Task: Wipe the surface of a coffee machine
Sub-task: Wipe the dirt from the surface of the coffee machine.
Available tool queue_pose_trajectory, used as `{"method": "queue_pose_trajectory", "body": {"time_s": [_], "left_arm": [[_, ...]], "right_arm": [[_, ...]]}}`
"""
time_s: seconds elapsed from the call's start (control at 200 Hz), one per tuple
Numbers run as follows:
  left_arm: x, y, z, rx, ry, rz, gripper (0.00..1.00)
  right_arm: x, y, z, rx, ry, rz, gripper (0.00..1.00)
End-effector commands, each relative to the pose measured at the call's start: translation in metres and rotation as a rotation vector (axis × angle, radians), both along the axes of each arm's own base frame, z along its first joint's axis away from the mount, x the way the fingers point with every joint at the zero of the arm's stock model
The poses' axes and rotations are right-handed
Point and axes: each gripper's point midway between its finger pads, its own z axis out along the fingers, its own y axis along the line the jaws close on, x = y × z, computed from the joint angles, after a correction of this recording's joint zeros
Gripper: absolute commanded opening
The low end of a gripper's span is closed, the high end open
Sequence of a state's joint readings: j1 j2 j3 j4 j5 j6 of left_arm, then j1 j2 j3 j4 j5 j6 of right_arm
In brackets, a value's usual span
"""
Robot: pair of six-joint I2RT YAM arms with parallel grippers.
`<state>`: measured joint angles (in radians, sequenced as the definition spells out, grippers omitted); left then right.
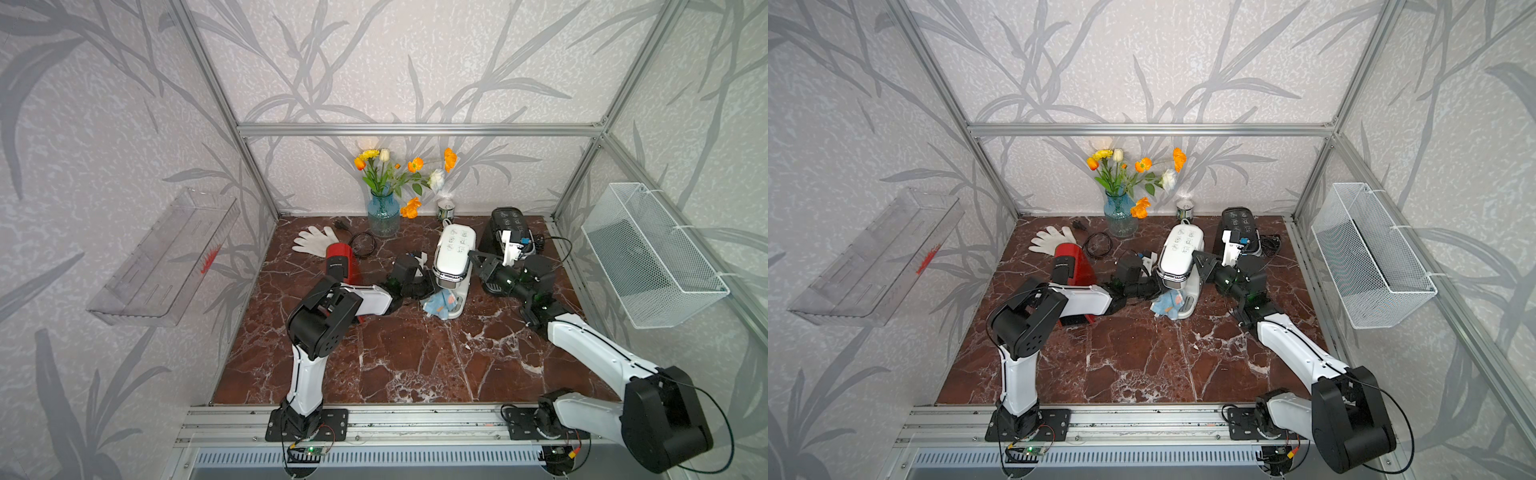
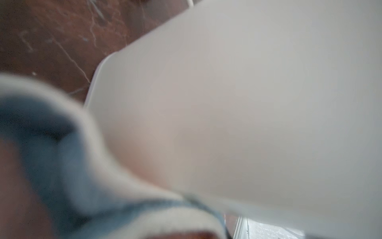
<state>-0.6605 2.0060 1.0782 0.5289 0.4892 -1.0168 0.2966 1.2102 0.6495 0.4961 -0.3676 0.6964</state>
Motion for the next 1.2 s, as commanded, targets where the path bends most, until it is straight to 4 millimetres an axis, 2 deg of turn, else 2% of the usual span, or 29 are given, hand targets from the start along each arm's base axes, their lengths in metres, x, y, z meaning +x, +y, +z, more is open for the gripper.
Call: {"method": "queue_pose_trajectory", "body": {"time_s": [0.0,0.16,0.26,0.42,0.625,0.74,0.935,1.065,1.2], "left_arm": [[-0.006,-0.015,-0.002,0.074,-0.008,0.000,0.00],[-0.020,0.012,-0.038,0.175,0.058,0.030,0.00],[-0.022,0.038,-0.044,0.247,0.055,0.070,0.00],[-0.014,0.078,-0.035,0.323,0.020,0.139,0.00],[-0.008,0.088,-0.011,0.340,-0.030,0.168,0.00],[-0.004,0.077,0.013,0.226,-0.052,0.187,0.00],[-0.013,0.023,0.057,-0.038,-0.075,0.134,0.00],[-0.018,0.007,0.058,-0.147,-0.062,0.165,0.00],[-0.011,-0.004,0.036,-0.254,0.007,0.207,0.00]], "right_arm": [[-0.019,0.010,-0.055,-0.069,0.169,0.064,0.25],[-0.020,0.009,-0.058,-0.079,0.172,0.069,0.25],[-0.020,0.009,-0.061,-0.085,0.172,0.070,0.25],[-0.022,0.008,-0.064,-0.093,0.177,0.073,0.25],[-0.023,0.007,-0.068,-0.091,0.182,0.076,0.26],[-0.024,0.007,-0.069,-0.090,0.180,0.080,0.25],[-0.023,0.008,-0.070,-0.120,0.160,0.100,0.26],[-0.023,0.007,-0.076,-0.138,0.162,0.099,0.26],[-0.024,0.011,-0.085,-0.143,0.170,0.126,0.25]]}}
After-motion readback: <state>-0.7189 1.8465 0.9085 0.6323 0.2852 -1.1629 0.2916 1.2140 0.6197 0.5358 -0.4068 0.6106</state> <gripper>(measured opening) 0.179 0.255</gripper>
